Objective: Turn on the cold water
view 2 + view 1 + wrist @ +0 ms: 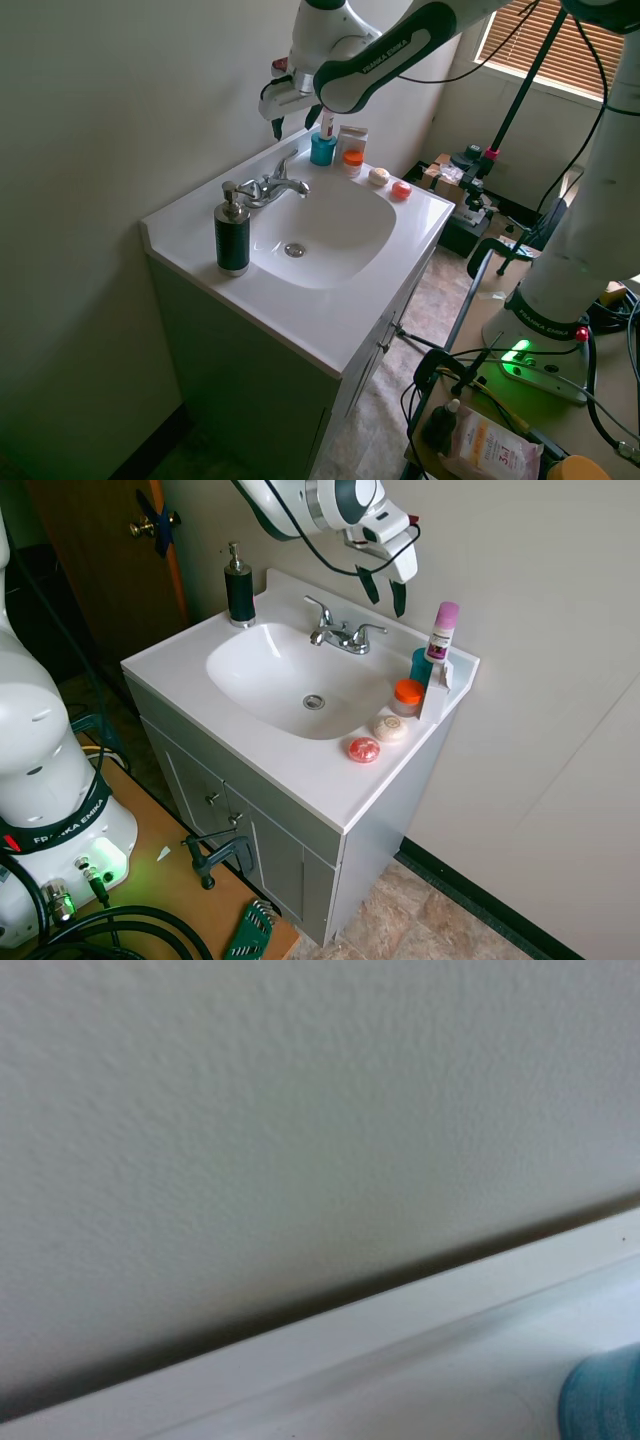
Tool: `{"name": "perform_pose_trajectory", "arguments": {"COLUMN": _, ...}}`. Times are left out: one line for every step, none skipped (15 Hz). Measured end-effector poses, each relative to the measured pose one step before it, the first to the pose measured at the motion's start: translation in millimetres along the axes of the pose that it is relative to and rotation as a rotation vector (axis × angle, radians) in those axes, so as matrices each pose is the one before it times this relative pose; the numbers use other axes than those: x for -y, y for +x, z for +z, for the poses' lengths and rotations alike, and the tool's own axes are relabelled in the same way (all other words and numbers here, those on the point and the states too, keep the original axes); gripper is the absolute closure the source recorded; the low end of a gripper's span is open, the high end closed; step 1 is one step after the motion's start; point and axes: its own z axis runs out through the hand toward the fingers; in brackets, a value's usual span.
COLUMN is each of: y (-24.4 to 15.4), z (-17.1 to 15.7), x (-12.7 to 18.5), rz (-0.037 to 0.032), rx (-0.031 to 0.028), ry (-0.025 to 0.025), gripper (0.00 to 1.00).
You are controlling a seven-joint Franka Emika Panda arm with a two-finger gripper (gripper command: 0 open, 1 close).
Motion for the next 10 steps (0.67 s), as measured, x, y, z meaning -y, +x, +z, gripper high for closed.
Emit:
{"name": "perform_pose_trajectory", "arguments": {"y": -2.38, "z": 9.99, "x": -1.9, "rz": -0.00315, "rx": 0.00183, "ry": -0.01203, "gripper": 0.0}}
{"name": "perform_pose_trajectory", "arguments": {"y": -2.31, "z": 8.8, "x": -2.1, "rz": -0.00261, "rx": 0.00149, "ry": -0.01082, "gripper": 0.0}}
{"name": "perform_pose_trajectory", "arguments": {"y": -0.81, "z": 6.87, "x": -2.63, "rz": -0.00102, "rx": 0.00037, "ry": -0.0104, "gripper": 0.0}}
{"name": "perform_pose_trajectory", "arguments": {"y": -0.56, "z": 5.97, "x": -2.74, "rz": -0.00017, "rx": 0.00069, "ry": -0.00731, "gripper": 0.0}}
{"name": "perform_pose_trajectory", "arguments": {"y": -0.11, "z": 3.67, "x": -1.91, "rz": 0.00274, "rx": 0.00046, "ry": 0.00322, "gripper": 0.0}}
{"name": "perform_pose_trajectory", "arguments": {"y": -0.67, "z": 2.49, "x": -2.62, "rz": 0.00566, "rx": 0.00446, "ry": -0.00317, "gripper": 0.0}}
{"name": "perform_pose_trajectory", "arguments": {"y": -1.84, "z": 2.26, "x": -3.42, "rz": 0.00703, "rx": 0.00825, "ry": -0.00672, "gripper": 0.0}}
{"name": "perform_pose_trajectory", "arguments": {"y": -1.92, "z": 0.76, "x": -5.03, "rz": 0.01025, "rx": 0.01023, "ry": -0.00414, "gripper": 0.0}}
{"name": "perform_pose_trajectory", "arguments": {"y": -2.88, "z": -1.45, "x": -7.31, "rz": 0.00525, "rx": 0.01084, "ry": -0.00613, "gripper": 0.0}}
{"name": "perform_pose_trajectory", "arguments": {"y": -5.88, "z": -2.74, "x": -11.18, "rz": 0.00018, "rx": 0.01685, "ry": -0.00916, "gripper": 0.0}}
